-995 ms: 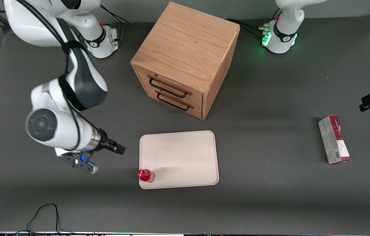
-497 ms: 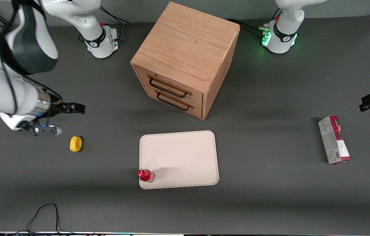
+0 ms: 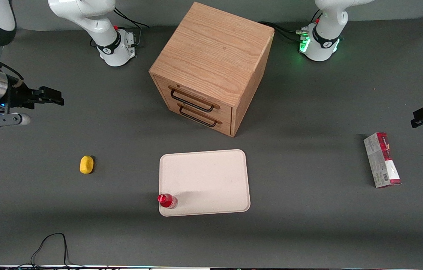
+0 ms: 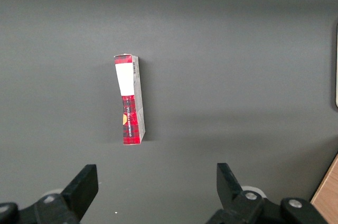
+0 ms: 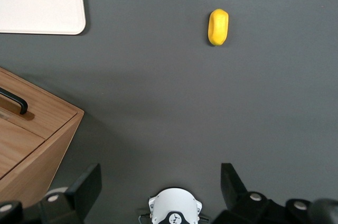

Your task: Place coke bottle on tray

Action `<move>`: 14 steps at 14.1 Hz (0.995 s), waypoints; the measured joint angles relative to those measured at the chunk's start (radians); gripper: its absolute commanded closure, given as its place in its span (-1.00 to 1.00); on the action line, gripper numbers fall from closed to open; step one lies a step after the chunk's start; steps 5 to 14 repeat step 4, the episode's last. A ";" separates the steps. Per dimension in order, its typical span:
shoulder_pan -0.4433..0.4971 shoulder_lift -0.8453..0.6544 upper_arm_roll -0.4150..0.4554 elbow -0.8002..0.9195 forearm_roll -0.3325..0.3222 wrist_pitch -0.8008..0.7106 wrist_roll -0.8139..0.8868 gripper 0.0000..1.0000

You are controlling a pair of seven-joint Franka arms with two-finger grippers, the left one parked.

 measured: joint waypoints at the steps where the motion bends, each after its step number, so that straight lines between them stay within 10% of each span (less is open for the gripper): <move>1: -0.004 -0.006 0.000 0.001 0.000 0.000 -0.005 -1.00; 14: -0.003 -0.010 -0.006 0.003 0.000 0.000 -0.037 -1.00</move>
